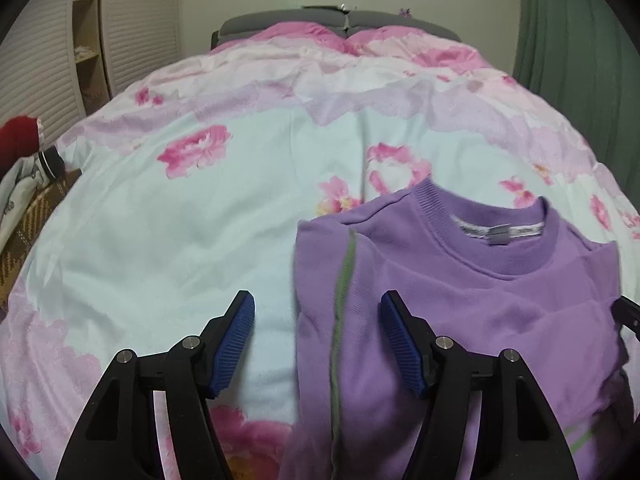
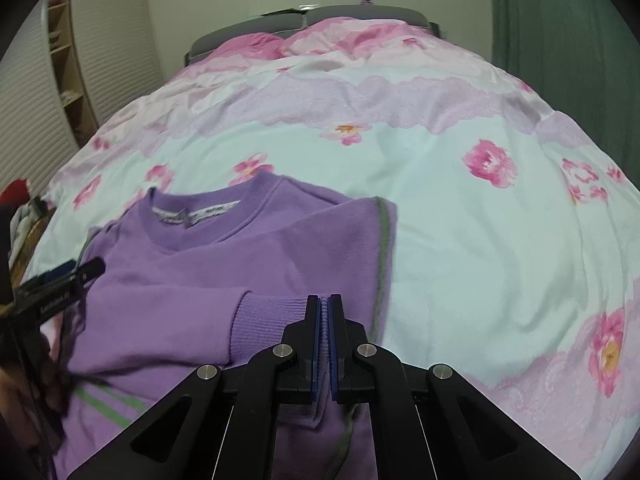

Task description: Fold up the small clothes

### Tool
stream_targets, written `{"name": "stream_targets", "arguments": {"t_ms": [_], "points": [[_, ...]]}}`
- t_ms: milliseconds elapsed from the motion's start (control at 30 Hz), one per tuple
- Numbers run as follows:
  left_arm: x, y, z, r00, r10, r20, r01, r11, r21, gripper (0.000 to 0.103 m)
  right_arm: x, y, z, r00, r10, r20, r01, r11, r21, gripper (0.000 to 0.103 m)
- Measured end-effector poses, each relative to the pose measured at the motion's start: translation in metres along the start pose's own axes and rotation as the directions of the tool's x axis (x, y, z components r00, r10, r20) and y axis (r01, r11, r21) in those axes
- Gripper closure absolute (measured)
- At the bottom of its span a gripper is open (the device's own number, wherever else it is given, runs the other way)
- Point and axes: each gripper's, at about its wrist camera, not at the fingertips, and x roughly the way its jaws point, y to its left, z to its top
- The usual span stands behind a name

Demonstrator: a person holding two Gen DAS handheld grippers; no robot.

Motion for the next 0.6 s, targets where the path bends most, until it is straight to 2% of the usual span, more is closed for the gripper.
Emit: {"name": "stream_targets", "arguments": {"t_ms": [33, 133, 167, 267, 433, 467, 500, 533, 600], "points": [[-0.008, -0.001, -0.002, 1.000, -0.013, 0.009, 0.013, 1.000, 0.011, 0.038, -0.005, -0.001, -0.003, 1.000, 0.004, 0.003, -0.004, 1.000, 0.003, 0.095], [-0.032, -0.002, -0.010, 0.998, -0.048, 0.029, 0.048, 0.999, 0.027, 0.038, -0.020, -0.004, -0.015, 0.999, 0.036, 0.018, -0.037, 0.999, 0.023, 0.067], [-0.041, -0.003, -0.014, 0.998, -0.062, 0.033, 0.061, 0.998, 0.036, 0.038, -0.026, -0.003, -0.022, 0.998, 0.056, 0.022, -0.057, 0.998, 0.022, 0.065], [-0.065, -0.007, -0.031, 0.995, -0.090, 0.044, 0.087, 0.994, 0.067, 0.038, -0.030, 0.002, -0.035, 0.997, 0.072, 0.011, -0.072, 0.997, -0.010, 0.065], [-0.070, -0.011, -0.052, 0.994, -0.110, 0.005, 0.109, 0.991, 0.081, 0.038, -0.017, 0.009, -0.039, 0.995, 0.097, -0.020, -0.098, 0.994, -0.039, 0.065], [-0.067, -0.010, -0.055, 0.994, -0.107, -0.009, 0.107, 0.992, 0.073, 0.038, -0.014, 0.008, -0.038, 0.994, 0.102, -0.025, -0.103, 0.994, -0.036, 0.069], [-0.065, -0.009, -0.057, 0.994, -0.104, -0.019, 0.105, 0.992, 0.064, 0.038, -0.011, 0.008, -0.036, 0.994, 0.102, -0.035, -0.103, 0.994, -0.033, 0.088], [-0.062, -0.007, -0.059, 0.995, -0.095, -0.026, 0.096, 0.994, 0.055, 0.038, -0.009, 0.007, -0.035, 0.995, 0.094, -0.040, -0.095, 0.995, -0.030, 0.095], [-0.058, -0.005, -0.063, 0.997, -0.077, -0.031, 0.079, 0.996, 0.044, 0.038, -0.017, 0.001, -0.033, 0.995, 0.095, -0.016, -0.095, 0.995, 0.003, 0.095]]}}
